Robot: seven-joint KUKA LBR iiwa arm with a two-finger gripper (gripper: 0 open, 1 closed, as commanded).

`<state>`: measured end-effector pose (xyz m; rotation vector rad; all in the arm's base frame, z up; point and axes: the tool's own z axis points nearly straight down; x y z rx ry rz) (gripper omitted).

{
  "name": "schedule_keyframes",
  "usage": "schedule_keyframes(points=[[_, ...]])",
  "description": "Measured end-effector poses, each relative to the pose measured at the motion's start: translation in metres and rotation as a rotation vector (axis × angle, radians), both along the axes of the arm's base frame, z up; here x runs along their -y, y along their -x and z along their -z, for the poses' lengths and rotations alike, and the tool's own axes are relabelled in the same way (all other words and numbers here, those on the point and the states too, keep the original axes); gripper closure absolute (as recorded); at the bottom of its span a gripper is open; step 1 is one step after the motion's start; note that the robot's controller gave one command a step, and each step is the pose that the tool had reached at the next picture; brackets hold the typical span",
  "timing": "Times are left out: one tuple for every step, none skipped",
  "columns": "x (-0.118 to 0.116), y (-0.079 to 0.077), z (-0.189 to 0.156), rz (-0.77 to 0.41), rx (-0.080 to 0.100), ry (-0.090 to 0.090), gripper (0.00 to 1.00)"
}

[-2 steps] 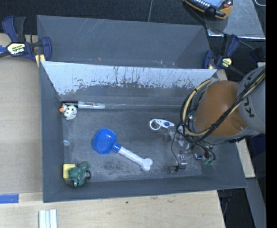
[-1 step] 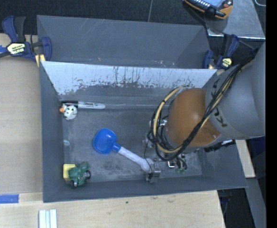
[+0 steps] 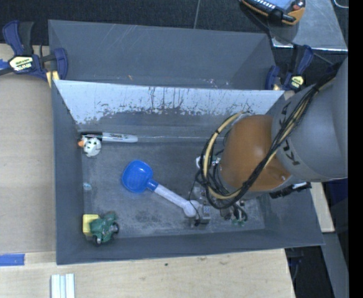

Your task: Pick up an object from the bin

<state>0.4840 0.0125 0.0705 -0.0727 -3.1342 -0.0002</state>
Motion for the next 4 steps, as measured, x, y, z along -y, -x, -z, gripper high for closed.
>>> schedule_keyframes(points=[[-0.036, -0.010, 0.000, -0.052, 0.006, -0.001, 1.00], [-0.003, -0.013, -0.011, 0.383, 0.013, 0.001, 1.00], [-0.013, -0.047, -0.092, 0.266, 0.026, -0.001, 1.00], [-0.035, -0.058, 0.003, 0.200, 0.026, -0.001, 1.00]])
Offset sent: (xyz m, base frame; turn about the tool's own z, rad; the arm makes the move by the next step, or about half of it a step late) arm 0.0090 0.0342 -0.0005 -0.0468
